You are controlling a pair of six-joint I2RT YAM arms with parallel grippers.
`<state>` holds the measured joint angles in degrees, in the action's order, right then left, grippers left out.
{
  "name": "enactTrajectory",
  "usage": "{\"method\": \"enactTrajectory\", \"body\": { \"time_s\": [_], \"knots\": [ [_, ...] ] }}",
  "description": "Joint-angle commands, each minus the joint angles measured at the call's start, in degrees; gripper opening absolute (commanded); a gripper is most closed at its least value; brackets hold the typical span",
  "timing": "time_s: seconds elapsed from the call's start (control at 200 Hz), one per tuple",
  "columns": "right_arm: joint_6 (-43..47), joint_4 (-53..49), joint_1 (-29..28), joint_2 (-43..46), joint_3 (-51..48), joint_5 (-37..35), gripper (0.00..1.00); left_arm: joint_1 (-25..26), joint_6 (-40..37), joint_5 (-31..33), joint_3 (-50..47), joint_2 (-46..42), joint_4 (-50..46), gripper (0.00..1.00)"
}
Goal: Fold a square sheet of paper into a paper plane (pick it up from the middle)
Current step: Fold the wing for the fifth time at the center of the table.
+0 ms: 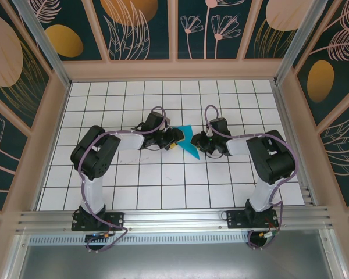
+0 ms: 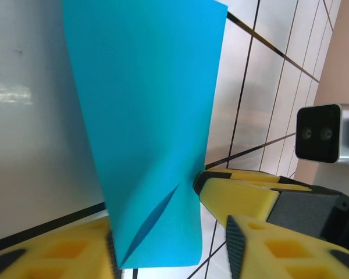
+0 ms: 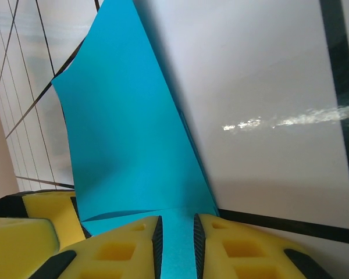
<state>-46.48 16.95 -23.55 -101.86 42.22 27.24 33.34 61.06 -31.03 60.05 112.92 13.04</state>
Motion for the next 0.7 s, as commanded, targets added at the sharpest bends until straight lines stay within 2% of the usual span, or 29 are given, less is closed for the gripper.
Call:
{"method": "enactTrajectory", "body": {
  "time_s": [0.0,0.15,0.265,0.495,0.696],
  "knots": [
    [3.7,-2.7,0.6,-2.4,-2.2,-1.8,0.26,0.3,-1.0,-0.5,1.0,1.2,0.0,0.38],
    [8.7,-0.5,0.6,0.1,-1.6,-0.7,0.32,0.3,-0.5,0.0,-0.1,1.2,1.1,0.15],
    [11.1,-0.2,0.6,2.2,-0.1,-0.8,0.40,0.3,-1.1,1.8,-1.2,-0.5,1.2,0.05],
    [15.5,3.3,-0.1,7.7,-0.6,-3.8,0.62,-0.5,-0.9,5.2,-4.7,-5.4,1.6,0.02],
    [25.9,4.0,-6.0,11.6,-2.2,-18.2,0.66,-2.4,0.6,6.8,-9.3,-9.7,2.3,0.00]
  ]
}}
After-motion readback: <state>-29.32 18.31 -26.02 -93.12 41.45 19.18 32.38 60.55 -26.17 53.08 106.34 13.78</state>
